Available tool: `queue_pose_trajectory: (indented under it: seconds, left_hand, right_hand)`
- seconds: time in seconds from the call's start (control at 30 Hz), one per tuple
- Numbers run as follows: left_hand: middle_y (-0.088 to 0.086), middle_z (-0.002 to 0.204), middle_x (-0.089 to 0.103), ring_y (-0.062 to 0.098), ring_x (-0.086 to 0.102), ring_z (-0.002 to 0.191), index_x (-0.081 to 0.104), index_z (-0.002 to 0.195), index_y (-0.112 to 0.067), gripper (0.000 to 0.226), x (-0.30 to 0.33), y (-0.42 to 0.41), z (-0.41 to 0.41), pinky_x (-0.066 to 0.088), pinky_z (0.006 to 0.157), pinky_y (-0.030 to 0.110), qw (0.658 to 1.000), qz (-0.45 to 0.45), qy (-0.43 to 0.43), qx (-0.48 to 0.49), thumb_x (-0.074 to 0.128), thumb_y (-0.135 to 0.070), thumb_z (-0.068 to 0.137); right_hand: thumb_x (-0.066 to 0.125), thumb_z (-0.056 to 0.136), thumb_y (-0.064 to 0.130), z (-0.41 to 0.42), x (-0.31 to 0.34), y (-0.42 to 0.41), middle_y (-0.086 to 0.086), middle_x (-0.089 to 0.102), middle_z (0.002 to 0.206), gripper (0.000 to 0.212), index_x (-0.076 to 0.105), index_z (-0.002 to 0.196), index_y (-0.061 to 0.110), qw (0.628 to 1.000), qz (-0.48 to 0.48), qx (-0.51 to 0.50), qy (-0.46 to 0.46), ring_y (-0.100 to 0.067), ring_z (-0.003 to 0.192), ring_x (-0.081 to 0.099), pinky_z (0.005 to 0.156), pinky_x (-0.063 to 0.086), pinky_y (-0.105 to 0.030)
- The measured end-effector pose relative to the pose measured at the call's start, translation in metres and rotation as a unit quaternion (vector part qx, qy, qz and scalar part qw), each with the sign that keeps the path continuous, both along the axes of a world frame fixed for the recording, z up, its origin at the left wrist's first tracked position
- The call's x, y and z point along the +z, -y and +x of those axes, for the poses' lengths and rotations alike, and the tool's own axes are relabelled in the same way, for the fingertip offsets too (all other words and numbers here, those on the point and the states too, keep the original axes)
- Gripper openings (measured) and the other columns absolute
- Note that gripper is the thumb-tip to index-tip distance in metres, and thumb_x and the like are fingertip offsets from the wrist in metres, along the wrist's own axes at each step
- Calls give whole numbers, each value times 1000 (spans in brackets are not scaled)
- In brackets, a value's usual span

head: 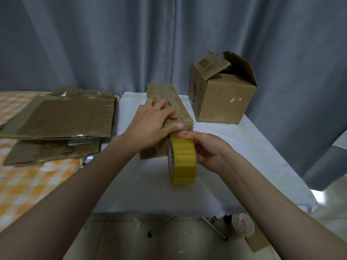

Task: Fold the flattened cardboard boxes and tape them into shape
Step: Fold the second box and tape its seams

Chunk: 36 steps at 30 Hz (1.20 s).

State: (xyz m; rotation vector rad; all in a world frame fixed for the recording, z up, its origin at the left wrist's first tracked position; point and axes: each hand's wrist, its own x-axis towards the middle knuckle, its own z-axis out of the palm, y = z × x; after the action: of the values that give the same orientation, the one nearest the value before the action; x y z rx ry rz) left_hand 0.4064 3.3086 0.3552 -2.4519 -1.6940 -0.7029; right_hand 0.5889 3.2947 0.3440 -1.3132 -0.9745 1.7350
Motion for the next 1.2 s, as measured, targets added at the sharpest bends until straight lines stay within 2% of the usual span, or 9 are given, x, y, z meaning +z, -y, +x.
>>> queue_pose_trajectory:
  seconds: [0.1,0.23,0.43,0.5,0.6,0.73,0.83,1.0,1.2]
  left_hand:
    - [-8,106,42,15,38,97,58,102,-27,46,-4,-7,-1,35,82,35,1000,9,5,-24,45,-68,86]
    - [-7,118,50,14,49,105,55,109,-24,49,-13,-9,-2,45,82,37,995,-22,63,-74,45,-67,87]
    - [-5,145,49,13,43,132,44,140,-30,47,-23,-12,-4,37,105,32,992,-20,82,-89,46,-52,98]
    - [-5,158,34,13,27,146,35,152,-27,59,-24,-12,-3,22,119,35,995,-18,40,-93,41,-52,99]
    - [-7,162,24,12,17,150,30,154,-26,61,-19,-10,1,16,123,39,997,-15,22,-78,42,-49,99]
    - [-5,162,24,18,16,151,31,154,-25,60,-12,5,13,12,123,42,998,8,-19,-65,51,-40,99]
    - [-3,135,58,15,44,127,65,130,-24,37,2,25,33,34,106,31,991,86,41,-99,53,-40,98]
    - [-11,87,73,-2,55,74,80,94,-28,12,19,42,52,32,74,-2,989,-5,111,-95,77,-30,83]
    - [-19,73,63,-11,54,74,75,77,-29,8,22,52,63,27,73,-6,989,-52,140,-21,77,-24,83]
  right_hand:
    - [80,79,9,1,-1,0,-8,64,75,12,72,88,8,1000,-6,-20,-9,-17,62,65,57,61,-29]
    - [79,78,7,0,-1,1,-12,65,93,31,71,108,3,999,-16,-24,-24,-20,71,67,60,61,-31]
    - [76,82,10,18,-8,11,-15,61,106,26,75,107,1,999,-23,-21,-16,-27,97,62,101,53,-45]
    - [75,83,13,30,-7,17,-11,65,102,25,76,107,3,1000,3,-13,-5,-23,93,61,93,55,-40]
    - [71,88,15,44,-2,25,1,69,82,12,76,98,12,998,60,1,13,-8,68,61,54,51,-21]
    - [65,93,9,49,1,32,6,61,67,7,69,94,14,989,144,-3,26,-2,47,54,48,45,-18]
    - [68,92,13,47,1,36,-6,56,74,1,69,92,13,976,204,9,80,-7,57,58,57,49,-22]
    - [69,92,20,46,2,43,-20,62,111,4,71,89,19,964,242,8,111,-10,74,66,64,55,-22]
    - [71,90,24,40,-10,54,-24,61,107,23,60,108,16,969,227,-37,84,-18,84,66,71,58,-29]
